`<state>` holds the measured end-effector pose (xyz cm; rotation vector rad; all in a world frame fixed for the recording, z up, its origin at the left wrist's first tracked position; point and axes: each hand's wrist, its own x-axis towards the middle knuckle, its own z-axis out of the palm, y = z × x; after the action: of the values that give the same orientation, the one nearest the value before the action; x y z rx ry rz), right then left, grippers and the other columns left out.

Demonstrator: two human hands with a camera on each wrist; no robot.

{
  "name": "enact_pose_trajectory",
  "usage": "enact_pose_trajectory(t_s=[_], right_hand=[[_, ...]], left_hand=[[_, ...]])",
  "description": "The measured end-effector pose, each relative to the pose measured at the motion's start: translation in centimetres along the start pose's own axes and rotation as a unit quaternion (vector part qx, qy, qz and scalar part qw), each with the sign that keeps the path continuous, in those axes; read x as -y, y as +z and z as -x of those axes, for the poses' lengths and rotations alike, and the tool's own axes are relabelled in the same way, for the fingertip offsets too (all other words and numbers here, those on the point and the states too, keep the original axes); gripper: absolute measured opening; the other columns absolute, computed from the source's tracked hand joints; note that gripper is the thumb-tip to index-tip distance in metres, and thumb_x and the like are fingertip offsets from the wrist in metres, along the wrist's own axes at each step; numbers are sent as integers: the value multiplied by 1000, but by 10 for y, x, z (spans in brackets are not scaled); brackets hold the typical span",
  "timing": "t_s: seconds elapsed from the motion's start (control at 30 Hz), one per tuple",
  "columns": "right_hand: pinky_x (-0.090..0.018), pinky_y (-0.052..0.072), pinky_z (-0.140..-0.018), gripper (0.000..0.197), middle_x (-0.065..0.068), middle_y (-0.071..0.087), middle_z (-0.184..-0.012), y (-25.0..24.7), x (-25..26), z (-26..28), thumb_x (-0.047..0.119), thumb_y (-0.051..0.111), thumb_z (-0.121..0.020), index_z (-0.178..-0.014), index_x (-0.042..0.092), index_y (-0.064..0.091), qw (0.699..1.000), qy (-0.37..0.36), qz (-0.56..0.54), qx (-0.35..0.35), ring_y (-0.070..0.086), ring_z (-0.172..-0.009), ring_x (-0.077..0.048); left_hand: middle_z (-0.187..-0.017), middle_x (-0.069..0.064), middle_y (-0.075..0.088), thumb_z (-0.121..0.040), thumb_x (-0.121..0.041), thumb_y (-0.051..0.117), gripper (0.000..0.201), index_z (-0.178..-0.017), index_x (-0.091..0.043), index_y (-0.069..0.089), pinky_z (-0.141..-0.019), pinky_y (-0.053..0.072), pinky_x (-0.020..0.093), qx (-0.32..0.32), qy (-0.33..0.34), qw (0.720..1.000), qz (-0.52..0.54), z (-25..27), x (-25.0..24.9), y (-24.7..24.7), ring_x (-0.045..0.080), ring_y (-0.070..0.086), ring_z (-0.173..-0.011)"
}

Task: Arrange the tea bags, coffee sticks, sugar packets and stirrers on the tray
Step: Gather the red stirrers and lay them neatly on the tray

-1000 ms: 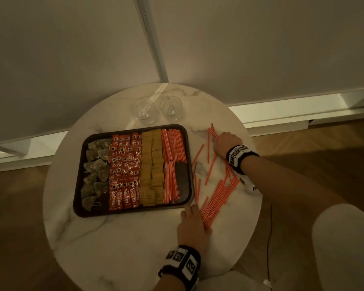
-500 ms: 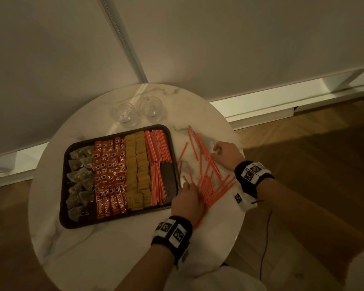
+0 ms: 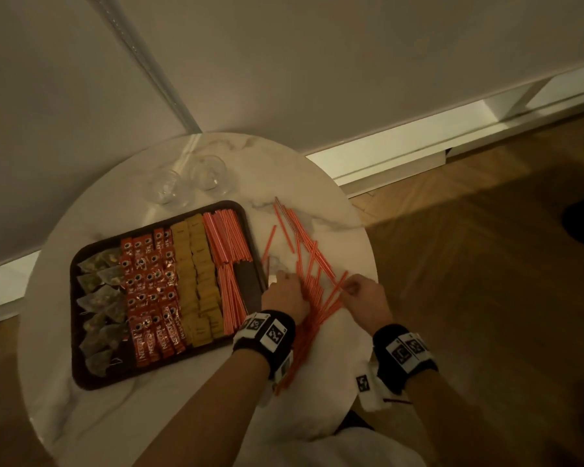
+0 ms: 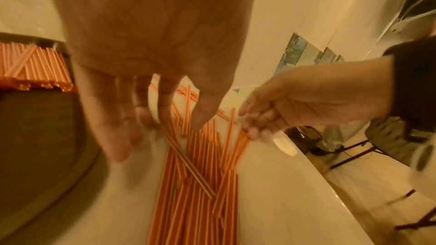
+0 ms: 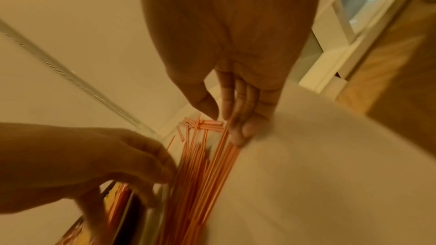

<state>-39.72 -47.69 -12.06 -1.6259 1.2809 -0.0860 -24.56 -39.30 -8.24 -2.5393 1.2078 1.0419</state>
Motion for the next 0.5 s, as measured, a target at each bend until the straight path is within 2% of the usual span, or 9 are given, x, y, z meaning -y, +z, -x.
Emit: enact_pose_trajectory(t_s=[0.03,0.13,0.23,0.3,0.37,0.43,0.5], right_hand=[[-25,50,-70,4,-8,69,-84,4,4,-1,7,66,-87,-90,9,67,1000,-15,-18,6,65,-77,-19],[-29,50,-68,17,-14,67,-79,5,16,-9,-5,63,-86,-83,11,64,990,-16,-131,44,65,-69,-19],[-26,50,-61,19,-14,68,-76,-10,23,-19,-9,58,-87,-82,7,65,988,-8,-150,32,64,-59,-12],[-26,50,-61,13,-8,66,-77,-20,30,-31,-4,58,-88,-86,6,66,996,-20,-84,6,64,-64,-15],[-27,48,-67,6,-4,65,-81,-23,44,-49,5,60,-89,-92,6,66,998,-54,15,1,63,-76,-19],[-29,49,-73,11,-4,67,-89,-19,66,-70,18,60,-90,-95,9,65,989,-84,120,16,64,-85,-22],[-33,51,-78,30,-8,67,-97,-8,89,-86,38,54,-94,-102,10,64,965,-110,232,50,64,-90,-26]], left_hand=[[-136,13,42,-91,-24,57,44,-130,-8,46,-87,47,40,-19,27,999,-19,1,-2,3,33,54,-115],[-124,8,47,-91,-24,54,33,-122,-13,52,-78,46,38,-44,78,996,-20,5,-3,4,29,56,-108],[-114,4,53,-95,-27,50,21,-111,-15,57,-81,50,37,-104,85,991,23,1,8,-13,24,58,-103],[-114,4,57,-98,-26,48,21,-112,-14,59,-89,51,37,-167,84,982,23,-10,23,-32,22,56,-105],[-118,5,60,-98,-26,48,25,-118,-14,57,-96,47,38,-186,77,979,-41,-23,37,-50,23,53,-112],[-124,7,59,-98,-31,46,32,-123,-13,54,-103,40,43,-143,64,976,-151,-30,38,-56,26,48,-121],[-138,13,52,-97,-37,46,48,-135,-8,47,-113,28,53,-81,61,963,-250,-28,30,-52,32,37,-135]])
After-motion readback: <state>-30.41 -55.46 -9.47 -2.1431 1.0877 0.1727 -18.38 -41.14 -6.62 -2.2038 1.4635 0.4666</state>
